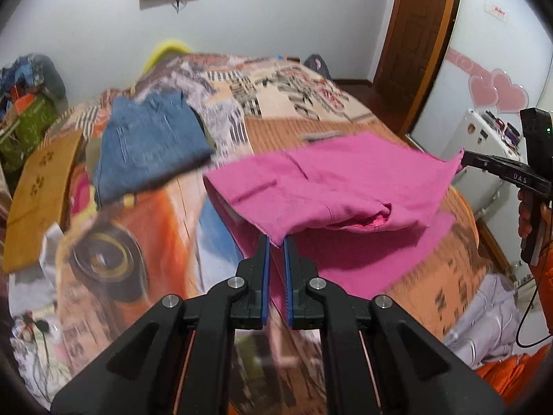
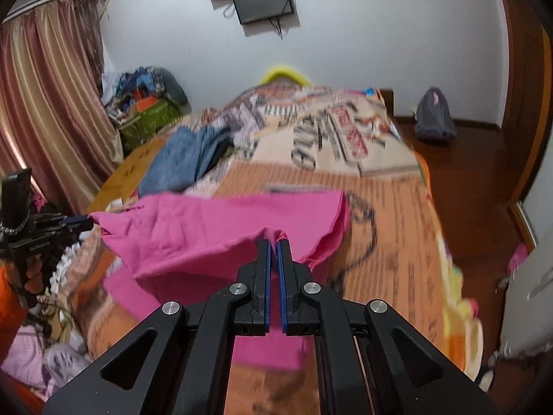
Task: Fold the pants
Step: 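Lift the waistband with both grippers and fold it over onto the legs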
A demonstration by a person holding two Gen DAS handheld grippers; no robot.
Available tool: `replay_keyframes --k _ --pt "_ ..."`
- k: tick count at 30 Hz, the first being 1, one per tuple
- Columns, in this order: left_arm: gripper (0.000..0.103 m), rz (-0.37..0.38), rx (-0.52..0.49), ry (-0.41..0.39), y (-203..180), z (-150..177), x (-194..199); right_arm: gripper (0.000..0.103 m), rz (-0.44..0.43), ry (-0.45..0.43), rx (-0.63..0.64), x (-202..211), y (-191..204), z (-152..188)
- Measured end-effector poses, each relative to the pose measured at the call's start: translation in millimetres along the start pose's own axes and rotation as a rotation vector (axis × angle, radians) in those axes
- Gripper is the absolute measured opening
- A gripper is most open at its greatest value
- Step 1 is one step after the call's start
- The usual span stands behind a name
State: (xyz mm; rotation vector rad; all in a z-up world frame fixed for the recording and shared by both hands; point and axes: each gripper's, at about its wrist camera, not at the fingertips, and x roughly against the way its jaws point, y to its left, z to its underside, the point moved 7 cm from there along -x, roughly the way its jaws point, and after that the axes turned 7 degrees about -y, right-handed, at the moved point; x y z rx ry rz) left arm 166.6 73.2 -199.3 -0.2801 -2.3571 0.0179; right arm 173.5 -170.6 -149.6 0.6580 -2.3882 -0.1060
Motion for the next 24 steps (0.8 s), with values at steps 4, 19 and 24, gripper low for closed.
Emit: replay_keyframes --k 4,19,24 --pt "0.006 0.005 0.022 0.031 -7 28 -2 0.003 0.02 0.043 -0.036 -2 -4 33" --pt "0.001 -0.048 0.081 0.096 9 63 0 0.004 0.108 0.116 -0.129 9 -35 74" --pt "0.002 -0.052 0.06 0.023 8 29 16 0.006 0.128 0.055 -0.098 22 -27 50"
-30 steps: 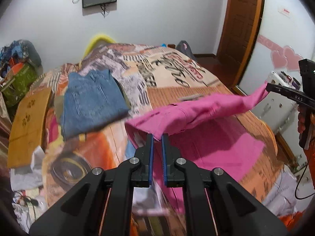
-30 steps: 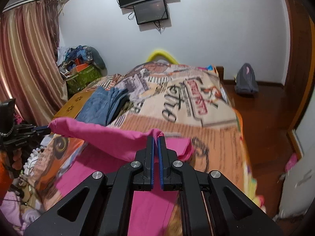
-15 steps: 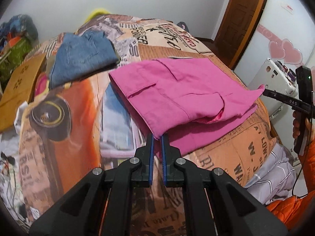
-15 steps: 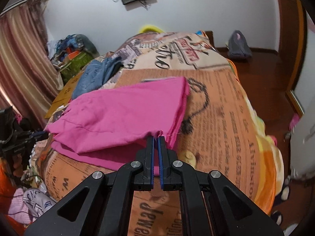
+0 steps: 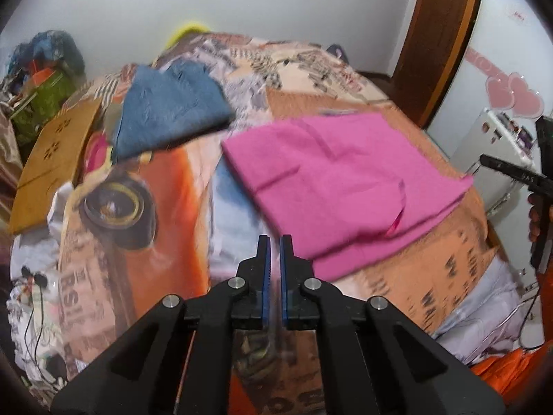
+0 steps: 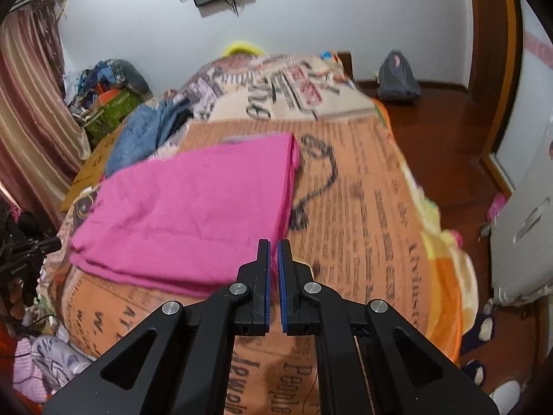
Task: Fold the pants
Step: 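Lift the waistband with both grippers and fold it over onto the legs, then open both grippers and release the folded pink pants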
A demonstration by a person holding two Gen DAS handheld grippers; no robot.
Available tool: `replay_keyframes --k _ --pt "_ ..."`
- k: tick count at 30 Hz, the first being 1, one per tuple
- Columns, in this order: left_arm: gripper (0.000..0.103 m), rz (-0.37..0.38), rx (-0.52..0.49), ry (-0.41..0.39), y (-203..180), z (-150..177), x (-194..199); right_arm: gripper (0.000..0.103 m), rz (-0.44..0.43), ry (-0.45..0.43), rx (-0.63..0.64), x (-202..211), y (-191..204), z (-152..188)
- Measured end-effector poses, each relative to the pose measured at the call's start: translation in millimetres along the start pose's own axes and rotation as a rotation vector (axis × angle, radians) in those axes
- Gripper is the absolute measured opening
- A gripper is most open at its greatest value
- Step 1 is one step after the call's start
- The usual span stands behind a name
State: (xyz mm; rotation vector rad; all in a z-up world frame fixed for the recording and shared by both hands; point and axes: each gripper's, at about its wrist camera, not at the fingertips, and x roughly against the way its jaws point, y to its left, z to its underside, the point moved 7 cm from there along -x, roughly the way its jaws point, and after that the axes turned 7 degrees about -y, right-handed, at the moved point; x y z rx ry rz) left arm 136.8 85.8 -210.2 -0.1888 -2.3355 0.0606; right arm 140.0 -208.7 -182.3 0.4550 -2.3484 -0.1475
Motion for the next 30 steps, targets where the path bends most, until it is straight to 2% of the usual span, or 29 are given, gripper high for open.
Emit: replay_keyframes --k 3,6,12,15,18,21,24,30 --pt "0.003 0.046 -0.013 -0.015 -18 -18 -8 0.014 -0.042 -0.026 0.018 0 17 -15" --pt "0.004 0.091 -0.041 0.003 -43 -25 -29 0.019 -0.093 -0.02 0.048 -14 41 -20" --pt "0.004 0.16 -0.055 0.093 -79 -3 -61 0.019 -0.171 0.082 0.114 -58 80 7" --pt "0.007 0.158 -0.056 0.084 -81 12 -61 0.019 -0.173 0.143 0.122 -71 81 29" --pt "0.008 0.164 -0.057 0.07 -82 17 -54 0.024 -0.157 0.125 0.135 -62 75 40" --pt "0.008 0.185 -0.022 0.073 -79 21 -52 0.027 -0.157 0.129 0.094 -54 63 44" --pt "0.008 0.19 -0.019 0.076 -80 24 -49 0.028 -0.16 0.136 0.038 -50 51 49" --pt "0.008 0.184 -0.023 0.102 -73 31 -38 0.028 -0.115 0.156 0.039 -40 40 53"
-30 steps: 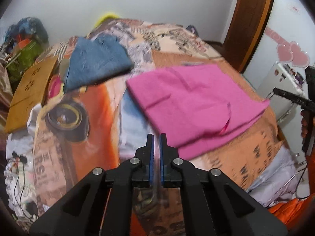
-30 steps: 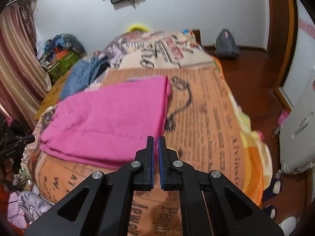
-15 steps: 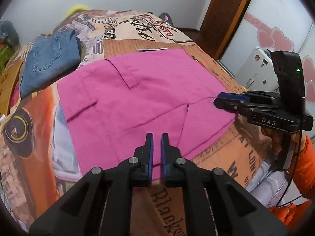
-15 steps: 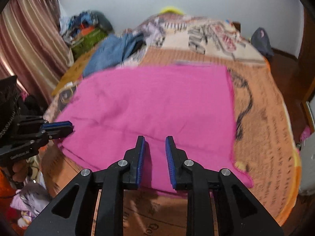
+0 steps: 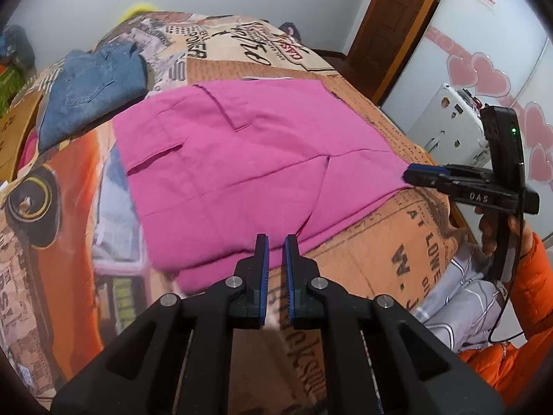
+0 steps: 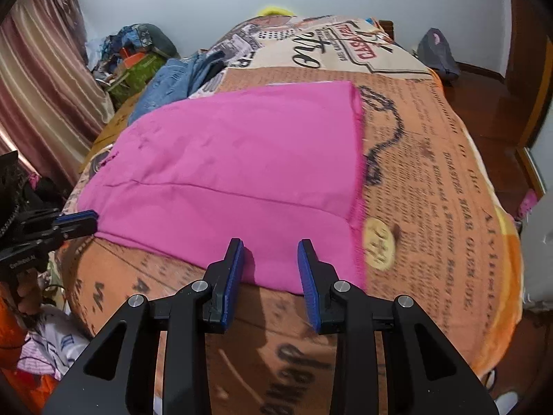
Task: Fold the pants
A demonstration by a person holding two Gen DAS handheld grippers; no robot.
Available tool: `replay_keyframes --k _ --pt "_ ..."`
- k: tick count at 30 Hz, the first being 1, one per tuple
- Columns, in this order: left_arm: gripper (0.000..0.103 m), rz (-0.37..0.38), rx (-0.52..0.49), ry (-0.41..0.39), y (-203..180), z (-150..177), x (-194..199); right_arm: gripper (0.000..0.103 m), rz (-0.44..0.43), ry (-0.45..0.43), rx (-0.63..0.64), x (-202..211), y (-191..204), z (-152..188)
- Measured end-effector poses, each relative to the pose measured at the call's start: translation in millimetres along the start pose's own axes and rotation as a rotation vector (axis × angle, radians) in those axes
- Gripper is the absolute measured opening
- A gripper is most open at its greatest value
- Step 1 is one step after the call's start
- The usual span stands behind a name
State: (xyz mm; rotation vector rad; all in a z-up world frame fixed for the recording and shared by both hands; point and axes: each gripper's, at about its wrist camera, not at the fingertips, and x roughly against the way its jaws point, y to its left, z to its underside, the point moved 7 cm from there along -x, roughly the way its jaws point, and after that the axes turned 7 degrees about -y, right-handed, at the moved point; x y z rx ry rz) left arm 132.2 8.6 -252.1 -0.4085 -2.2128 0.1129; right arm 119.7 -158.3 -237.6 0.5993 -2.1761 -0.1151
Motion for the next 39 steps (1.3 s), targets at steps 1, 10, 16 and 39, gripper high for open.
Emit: replay_keyframes --k 1,10,16,39 --pt "0.008 -0.003 0.005 0.001 2 -1 4 0.028 0.015 0.01 0.003 3 -5 -1" --pt "0.036 -0.166 0.038 -0.124 49 -63 33 0.032 0.086 -0.09 -0.003 30 -37 -52" --pt "0.037 -0.211 0.133 -0.125 101 -96 7 0.045 0.116 -0.16 0.023 11 -44 -99" --pt "0.031 -0.133 0.296 0.014 161 -91 -81 0.036 0.025 0.039 -0.029 -149 -98 -143"
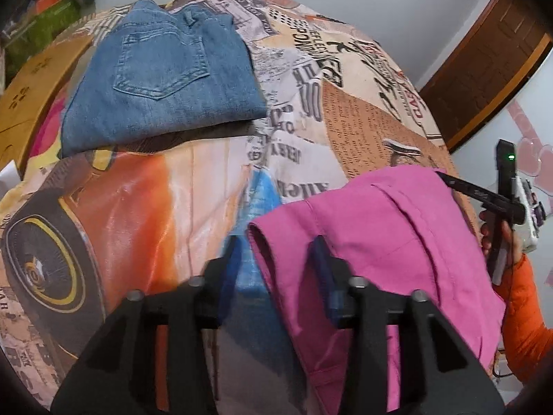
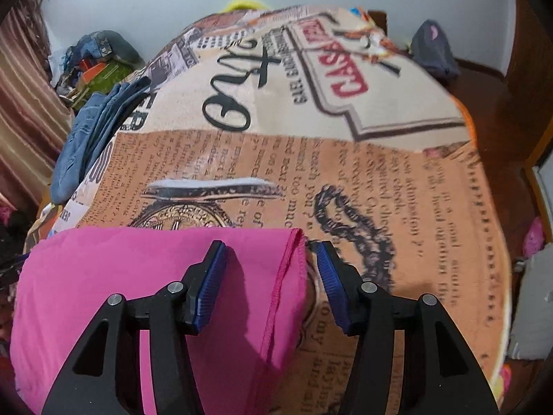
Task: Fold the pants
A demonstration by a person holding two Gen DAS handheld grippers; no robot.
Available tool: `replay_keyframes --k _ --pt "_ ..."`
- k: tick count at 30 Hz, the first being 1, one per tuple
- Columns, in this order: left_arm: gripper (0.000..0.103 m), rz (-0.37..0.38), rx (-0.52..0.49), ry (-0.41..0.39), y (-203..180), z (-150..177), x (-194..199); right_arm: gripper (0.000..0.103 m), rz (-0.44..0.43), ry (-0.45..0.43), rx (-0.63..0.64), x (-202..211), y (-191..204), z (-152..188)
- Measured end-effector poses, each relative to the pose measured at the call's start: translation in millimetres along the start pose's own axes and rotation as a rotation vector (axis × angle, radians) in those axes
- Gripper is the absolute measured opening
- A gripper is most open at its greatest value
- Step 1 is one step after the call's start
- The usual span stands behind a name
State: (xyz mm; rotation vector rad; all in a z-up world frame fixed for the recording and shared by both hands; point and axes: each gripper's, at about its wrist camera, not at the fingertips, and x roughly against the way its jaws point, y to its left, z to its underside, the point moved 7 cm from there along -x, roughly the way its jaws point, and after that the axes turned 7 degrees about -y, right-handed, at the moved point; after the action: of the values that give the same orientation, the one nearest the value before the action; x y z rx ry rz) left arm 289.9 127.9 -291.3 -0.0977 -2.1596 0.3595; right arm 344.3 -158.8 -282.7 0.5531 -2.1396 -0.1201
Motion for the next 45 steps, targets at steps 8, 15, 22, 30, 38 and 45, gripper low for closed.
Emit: replay_keyframes --k 8,15,22,30,38,45 --pt "0.01 -0.106 -0.085 -0.049 -5 -3 5 0.005 0.023 -0.038 0.073 2 9 0" --pt "0.005 -0.172 -0.13 -0.09 -6 -3 14 0.003 0.104 -0.083 0.151 9 7 -10" --pt "0.005 -0.232 -0.148 -0.09 4 2 15 0.002 0.163 -0.073 0.166 -3 2 -14" --pt "0.015 -0.172 -0.141 -0.099 -3 -8 34 0.009 0.112 -0.04 0.09 4 -3 -20" --pt "0.028 -0.092 -0.163 -0.117 -34 -18 30 0.075 0.058 -0.051 0.071 1 13 -25" --pt "0.028 -0.097 -0.179 -0.053 -40 -6 1 0.022 0.032 0.034 0.115 -35 23 -16"
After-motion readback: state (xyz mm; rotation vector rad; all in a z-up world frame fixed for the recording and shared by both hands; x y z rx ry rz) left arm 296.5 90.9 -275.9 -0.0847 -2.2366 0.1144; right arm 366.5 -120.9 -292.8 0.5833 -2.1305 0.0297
